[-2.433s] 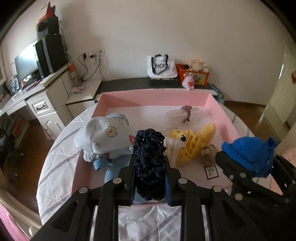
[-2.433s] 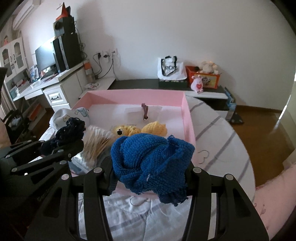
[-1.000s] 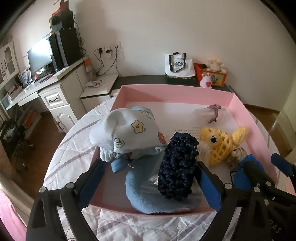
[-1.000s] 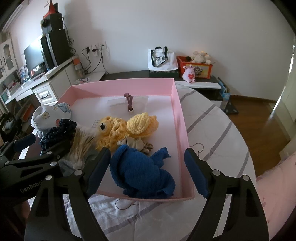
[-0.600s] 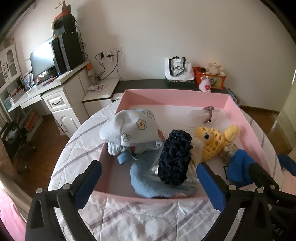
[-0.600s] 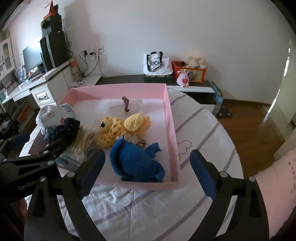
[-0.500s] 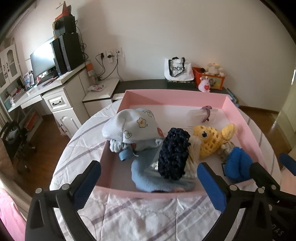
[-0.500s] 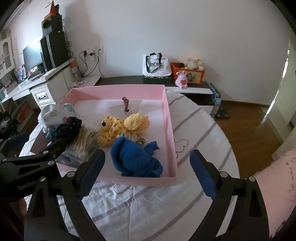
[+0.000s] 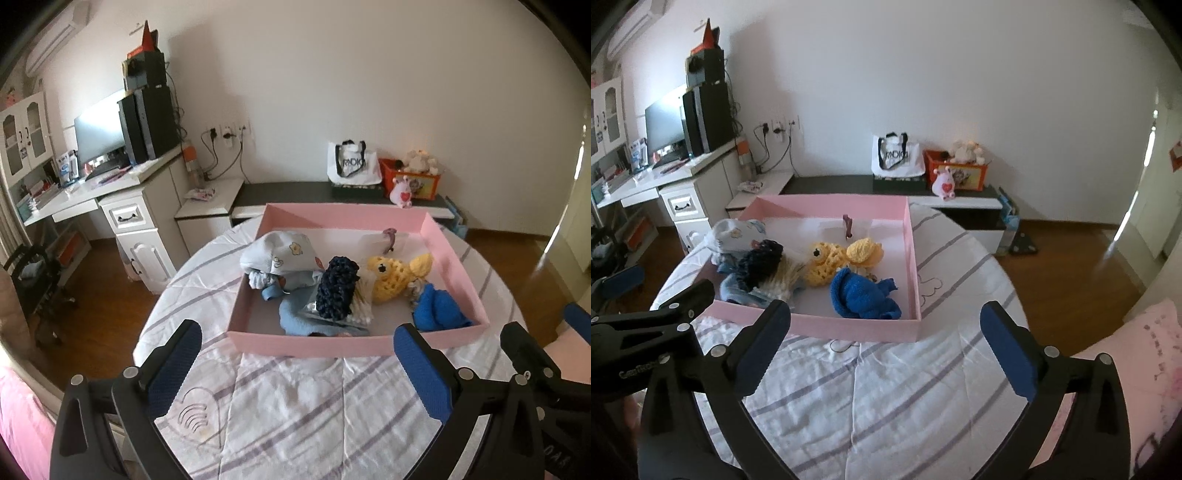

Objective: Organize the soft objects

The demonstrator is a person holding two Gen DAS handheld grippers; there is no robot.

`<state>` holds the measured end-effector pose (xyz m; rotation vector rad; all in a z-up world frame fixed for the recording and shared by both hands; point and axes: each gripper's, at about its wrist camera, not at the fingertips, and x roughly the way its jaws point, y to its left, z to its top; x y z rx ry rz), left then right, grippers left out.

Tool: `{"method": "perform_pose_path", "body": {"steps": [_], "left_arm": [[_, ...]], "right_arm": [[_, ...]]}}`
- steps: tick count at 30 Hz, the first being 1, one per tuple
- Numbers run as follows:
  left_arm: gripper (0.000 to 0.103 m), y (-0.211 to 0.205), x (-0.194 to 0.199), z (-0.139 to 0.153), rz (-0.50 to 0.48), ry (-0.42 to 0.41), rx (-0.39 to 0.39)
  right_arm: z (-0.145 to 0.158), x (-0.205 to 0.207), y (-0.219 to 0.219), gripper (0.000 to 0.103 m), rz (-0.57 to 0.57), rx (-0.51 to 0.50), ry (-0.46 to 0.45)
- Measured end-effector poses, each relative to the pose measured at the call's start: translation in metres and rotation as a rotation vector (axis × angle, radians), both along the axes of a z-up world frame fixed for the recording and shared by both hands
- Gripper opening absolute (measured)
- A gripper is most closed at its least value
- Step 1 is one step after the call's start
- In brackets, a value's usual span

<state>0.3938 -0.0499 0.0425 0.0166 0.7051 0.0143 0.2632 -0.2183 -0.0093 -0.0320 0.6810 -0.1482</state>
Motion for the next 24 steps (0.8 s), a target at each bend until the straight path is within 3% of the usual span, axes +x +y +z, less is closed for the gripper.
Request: {"method": "perform_pose_path", "body": {"steps": [24], "left_arm": [[0.103, 0.003, -0.187, 0.083, 0.015, -0.237, -0.031]], "right_arm": [[0.076, -0.116, 0.018, 0.103, 0.022, -0.026, -0.232]]}}
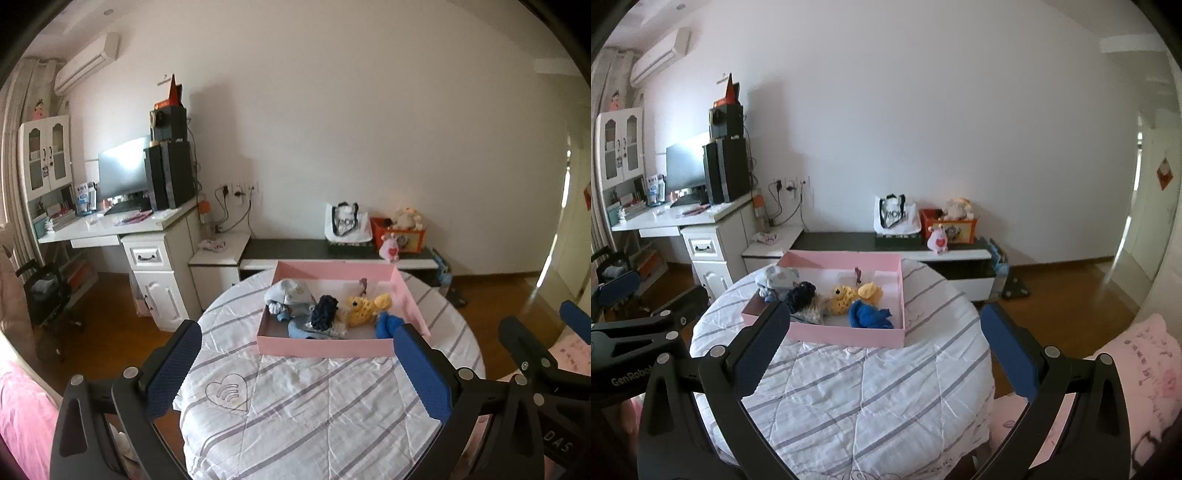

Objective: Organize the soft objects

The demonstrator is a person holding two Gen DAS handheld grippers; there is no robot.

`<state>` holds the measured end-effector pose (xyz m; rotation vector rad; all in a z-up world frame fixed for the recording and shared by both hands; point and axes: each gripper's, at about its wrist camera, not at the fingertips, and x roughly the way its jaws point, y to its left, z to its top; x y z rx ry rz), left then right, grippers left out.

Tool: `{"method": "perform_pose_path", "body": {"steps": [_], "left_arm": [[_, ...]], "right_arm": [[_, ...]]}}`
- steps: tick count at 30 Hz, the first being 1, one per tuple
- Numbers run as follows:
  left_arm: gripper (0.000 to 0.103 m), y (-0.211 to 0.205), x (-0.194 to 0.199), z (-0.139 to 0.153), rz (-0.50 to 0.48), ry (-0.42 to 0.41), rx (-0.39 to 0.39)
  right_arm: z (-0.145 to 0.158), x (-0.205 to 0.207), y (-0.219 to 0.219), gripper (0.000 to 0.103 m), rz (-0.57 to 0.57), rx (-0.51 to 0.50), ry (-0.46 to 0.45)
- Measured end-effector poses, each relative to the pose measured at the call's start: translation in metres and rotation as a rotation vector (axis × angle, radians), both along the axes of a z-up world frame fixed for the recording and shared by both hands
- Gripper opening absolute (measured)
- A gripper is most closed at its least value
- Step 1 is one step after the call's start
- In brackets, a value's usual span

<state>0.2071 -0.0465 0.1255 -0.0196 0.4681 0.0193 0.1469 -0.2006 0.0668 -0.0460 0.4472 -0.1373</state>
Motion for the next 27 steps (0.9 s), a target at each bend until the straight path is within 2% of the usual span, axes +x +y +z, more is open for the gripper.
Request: {"method": "perform_pose_path", "body": {"steps": [17, 27], "left_arm": [[0.103, -0.005, -0.078, 0.019, 0.006, -0.128, 0.003], [0.103, -0.009, -0.118, 0.014, 0.007, -0.195, 0.008]], "right_arm": [[0.035, -0.068, 0.004, 0.103, -0.004, -0.019, -0.146], [0.047, -0.100, 0.008, 0.103, 0.002, -0.022, -0.210]]}}
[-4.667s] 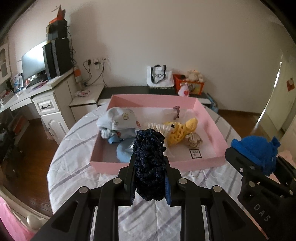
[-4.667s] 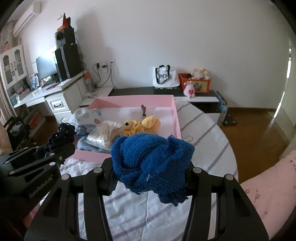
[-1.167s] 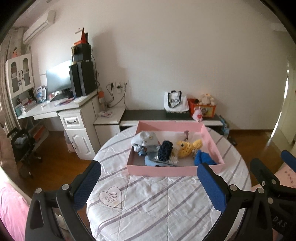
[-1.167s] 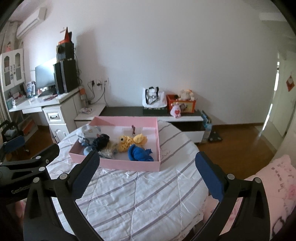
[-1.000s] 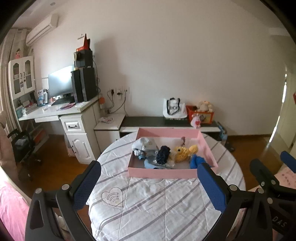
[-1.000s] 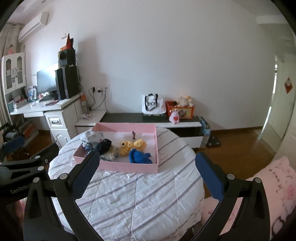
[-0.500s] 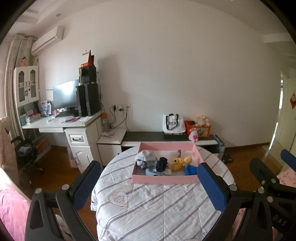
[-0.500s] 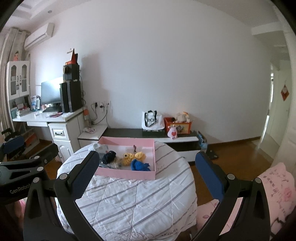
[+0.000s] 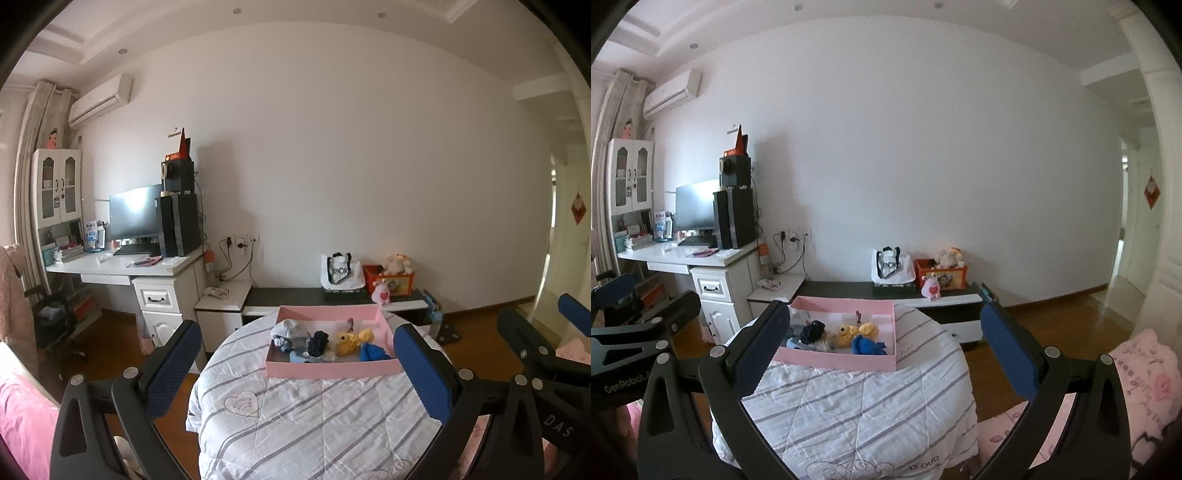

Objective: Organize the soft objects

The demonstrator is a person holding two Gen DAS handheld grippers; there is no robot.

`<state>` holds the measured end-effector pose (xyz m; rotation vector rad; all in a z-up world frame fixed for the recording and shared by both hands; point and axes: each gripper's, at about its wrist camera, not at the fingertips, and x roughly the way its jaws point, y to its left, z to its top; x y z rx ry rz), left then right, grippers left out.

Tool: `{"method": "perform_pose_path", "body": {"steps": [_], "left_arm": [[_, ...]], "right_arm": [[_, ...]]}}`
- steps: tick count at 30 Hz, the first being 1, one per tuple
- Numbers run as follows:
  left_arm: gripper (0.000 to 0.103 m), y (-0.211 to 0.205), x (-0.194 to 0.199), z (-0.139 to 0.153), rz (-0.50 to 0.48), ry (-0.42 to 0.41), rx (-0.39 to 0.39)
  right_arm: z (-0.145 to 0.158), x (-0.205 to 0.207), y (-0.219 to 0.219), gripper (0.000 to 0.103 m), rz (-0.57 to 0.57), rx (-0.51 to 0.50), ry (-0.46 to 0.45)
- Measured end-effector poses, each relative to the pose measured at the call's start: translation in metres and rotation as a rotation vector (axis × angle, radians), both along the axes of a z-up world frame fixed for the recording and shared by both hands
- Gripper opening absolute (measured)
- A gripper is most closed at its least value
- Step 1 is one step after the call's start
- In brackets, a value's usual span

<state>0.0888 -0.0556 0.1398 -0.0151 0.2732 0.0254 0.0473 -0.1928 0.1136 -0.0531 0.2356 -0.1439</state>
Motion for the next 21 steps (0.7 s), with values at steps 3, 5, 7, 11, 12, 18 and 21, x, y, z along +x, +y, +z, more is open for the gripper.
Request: {"method": "perform_pose_path", "body": {"steps": [3, 5, 7, 11, 12, 18, 21], "left_arm": [[0.103, 0.000, -0.011, -0.002, 0.003, -0.013, -0.003], [0.103, 0.000, -0.017, -0.004, 0.005, -0.021, -0.009], [0.103, -0.001, -0.022, -0.007, 0.006, -0.024, -0.011], [0.103, -0.002, -0.032, -0.008, 0.013, -0.037, -0.012], [0.103, -0.002, -0.034, -0.009, 0.016, -0.042, -0.009], [0.103, -0.005, -0.043, -0.012, 0.017, -0.052, -0.010], [0.103, -0.006, -0.046, -0.013, 0.019, -0.057, -0.008]], "right_arm": [[0.001, -0.009, 0.002, 0.103, 0.001, -0.003, -0.015], [0.001, -0.016, 0.004, 0.103, 0.003, -0.001, -0.026], [0.001, -0.021, 0.006, 0.103, 0.008, 0.002, -0.033], [0.001, -0.028, 0.007, 0.103, 0.016, -0.002, -0.042], [0.001, -0.031, 0.007, 0.103, 0.017, -0.003, -0.045], [0.002, -0.040, 0.010, 0.103, 0.011, -0.023, -0.066], [0.003, -0.042, 0.011, 0.103, 0.007, -0.024, -0.070]]}}
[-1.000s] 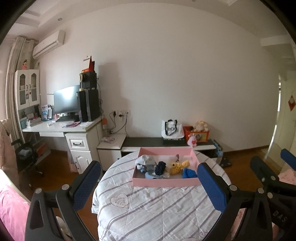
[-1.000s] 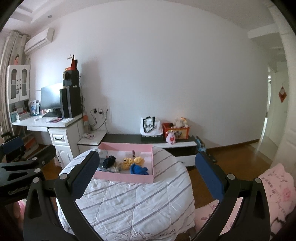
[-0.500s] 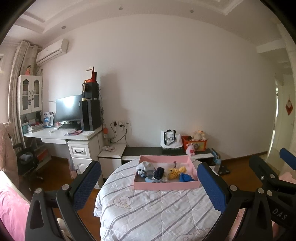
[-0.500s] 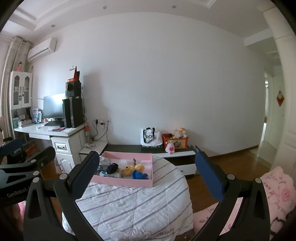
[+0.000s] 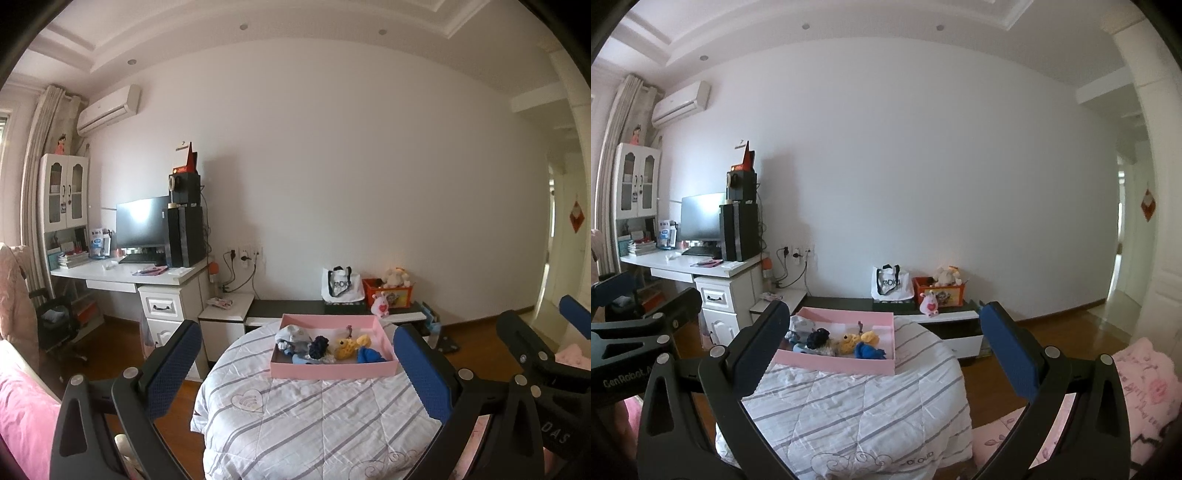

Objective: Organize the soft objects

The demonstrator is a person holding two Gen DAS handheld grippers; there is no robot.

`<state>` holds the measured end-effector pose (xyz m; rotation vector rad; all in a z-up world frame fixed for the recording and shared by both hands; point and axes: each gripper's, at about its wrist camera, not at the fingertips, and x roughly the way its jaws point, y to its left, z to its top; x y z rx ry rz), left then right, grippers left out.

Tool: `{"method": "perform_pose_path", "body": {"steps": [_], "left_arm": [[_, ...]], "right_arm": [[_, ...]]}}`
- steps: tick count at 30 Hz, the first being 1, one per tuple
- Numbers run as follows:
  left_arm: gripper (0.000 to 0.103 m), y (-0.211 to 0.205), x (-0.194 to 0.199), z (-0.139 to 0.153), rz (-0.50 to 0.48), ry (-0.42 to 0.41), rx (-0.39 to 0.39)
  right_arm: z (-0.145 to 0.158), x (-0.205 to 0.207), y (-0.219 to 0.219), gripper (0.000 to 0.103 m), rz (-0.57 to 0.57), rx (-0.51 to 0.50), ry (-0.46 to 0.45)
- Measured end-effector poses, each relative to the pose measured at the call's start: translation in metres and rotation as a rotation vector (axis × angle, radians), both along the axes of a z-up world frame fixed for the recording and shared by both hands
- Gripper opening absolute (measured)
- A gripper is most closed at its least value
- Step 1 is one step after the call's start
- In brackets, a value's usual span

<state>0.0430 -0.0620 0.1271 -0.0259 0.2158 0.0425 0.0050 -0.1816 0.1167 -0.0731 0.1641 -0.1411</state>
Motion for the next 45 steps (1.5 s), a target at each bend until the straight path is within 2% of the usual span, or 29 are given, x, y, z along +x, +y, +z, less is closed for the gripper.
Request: {"method": "perform_pose_path", "body": {"steps": [45], "left_arm": [[0.103, -0.002, -0.014, 0.000, 0.000, -0.023, -0.001]], "right_arm": [[0.006, -0.010, 0.000, 0.103, -0.005, -0.007, -0.029]]}}
